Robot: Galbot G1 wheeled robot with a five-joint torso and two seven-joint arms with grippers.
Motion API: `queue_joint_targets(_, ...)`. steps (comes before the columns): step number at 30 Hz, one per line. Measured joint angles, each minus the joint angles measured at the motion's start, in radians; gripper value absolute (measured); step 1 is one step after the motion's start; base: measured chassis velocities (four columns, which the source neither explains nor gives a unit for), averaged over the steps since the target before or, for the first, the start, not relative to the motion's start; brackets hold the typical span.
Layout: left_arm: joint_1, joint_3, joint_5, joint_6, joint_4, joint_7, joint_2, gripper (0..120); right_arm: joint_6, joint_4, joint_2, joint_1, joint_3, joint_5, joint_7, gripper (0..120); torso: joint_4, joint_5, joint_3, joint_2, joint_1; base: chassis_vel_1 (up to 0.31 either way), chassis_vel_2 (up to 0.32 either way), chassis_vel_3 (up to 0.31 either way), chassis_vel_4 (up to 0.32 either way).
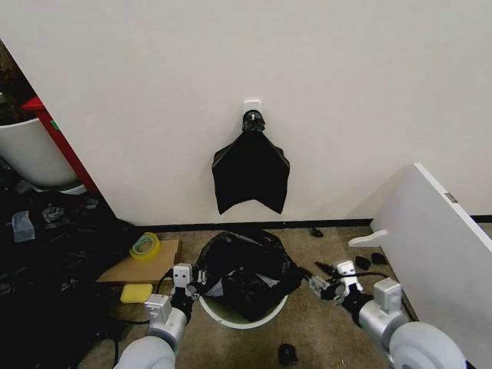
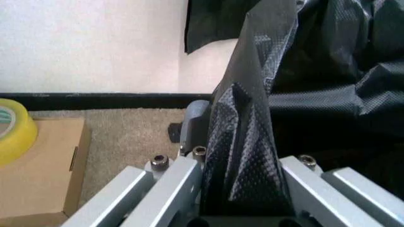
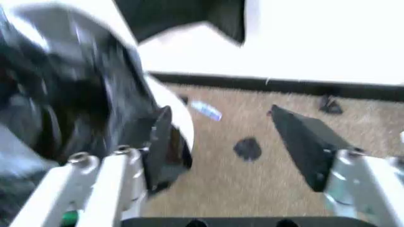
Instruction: Place the garbage bag over the trash bin.
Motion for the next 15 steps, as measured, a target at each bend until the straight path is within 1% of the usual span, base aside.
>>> queue_joint_targets(1, 0.0, 0.0, 0.0, 0.0, 0.0, 0.0, 0.0, 1, 0.0, 0.0, 0.0, 0.0, 0.0, 0.0, 0.0, 66, 0.0, 0.0, 0.0, 0.0, 0.0, 0.0, 0.0, 0.0, 0.0)
queue_joint_targets(3, -0.012, 0.005, -0.005, 0.006, 0.002, -0.001, 0.006, 1, 0.015, 0.04, 0.001, -0.025, 0.026, -0.002, -0.01, 74, 0.0, 0.0002, 0.0, 0.0, 0.0, 0.0, 0.0, 0.0, 0.0)
queue_joint_targets(5, -0.023, 0.013, -0.009, 0.012, 0.002, 0.0, 0.014, 1, 0.028, 0.093, 0.0, -0.051, 0.017, -0.042, -0.056, 84, -0.0001, 0.0, 0.0, 0.0, 0.0, 0.0, 0.0, 0.0, 0.0)
queue_joint_targets(6, -0.027, 0.018, -0.01, 0.015, 0.001, 0.002, 0.017, 1, 0.03, 0.109, -0.001, -0.056, 0.003, -0.06, -0.076, 87, -0.0001, -0.0001, 0.0, 0.0, 0.0, 0.0, 0.0, 0.0, 0.0)
queue_joint_targets(7, -0.027, 0.018, -0.01, 0.015, 0.001, 0.002, 0.017, 1, 0.03, 0.109, -0.001, -0.056, 0.003, -0.06, -0.076, 87, -0.0001, -0.0001, 0.0, 0.0, 0.0, 0.0, 0.0, 0.0, 0.0)
queue_joint_targets(9, -0.036, 0.027, -0.01, 0.02, -0.001, 0.008, 0.022, 1, 0.025, 0.131, -0.005, -0.049, -0.054, -0.109, -0.125, 97, -0.0002, 0.0, 0.0, 0.0, 0.0, 0.0, 0.0, 0.0, 0.0)
queue_joint_targets(10, -0.041, 0.032, -0.01, 0.023, -0.002, 0.011, 0.025, 1, 0.01, 0.132, -0.006, -0.029, -0.089, -0.135, -0.146, 98, -0.0002, 0.0, 0.0, 0.0, 0.0, 0.0, 0.0, 0.0, 0.0)
queue_joint_targets(11, -0.041, 0.032, -0.01, 0.023, -0.002, 0.011, 0.025, 1, 0.01, 0.132, -0.006, -0.029, -0.089, -0.135, -0.146, 98, -0.0002, 0.0, 0.0, 0.0, 0.0, 0.0, 0.0, 0.0, 0.0)
queue_joint_targets(12, -0.042, 0.036, -0.009, 0.026, -0.005, 0.014, 0.027, 1, -0.004, 0.128, -0.008, -0.002, -0.125, -0.158, -0.162, 100, 0.0, 0.0003, 0.0, 0.0, 0.0, 0.0, 0.0, 0.0, 0.0)
queue_joint_targets(13, -0.043, 0.037, -0.008, 0.026, -0.006, 0.015, 0.028, 1, -0.008, 0.125, -0.009, 0.007, -0.139, -0.166, -0.165, 100, 0.0001, 0.0004, 0.0, 0.0, 0.0, 0.0, 0.0, 0.0, 0.0)
queue_joint_targets(14, -0.043, 0.041, -0.001, 0.029, -0.014, 0.021, 0.033, 1, -0.025, 0.113, -0.01, 0.048, -0.19, -0.183, -0.173, 96, 0.0002, 0.0004, 0.0, 0.0, 0.0, 0.0, 0.0, 0.0, 0.0)
queue_joint_targets(15, -0.041, 0.042, 0.003, 0.031, -0.018, 0.024, 0.035, 1, -0.036, 0.108, -0.012, 0.069, -0.212, -0.182, -0.174, 92, 0.0001, 0.0003, 0.0, 0.0, 0.0, 0.0, 0.0, 0.0, 0.0)
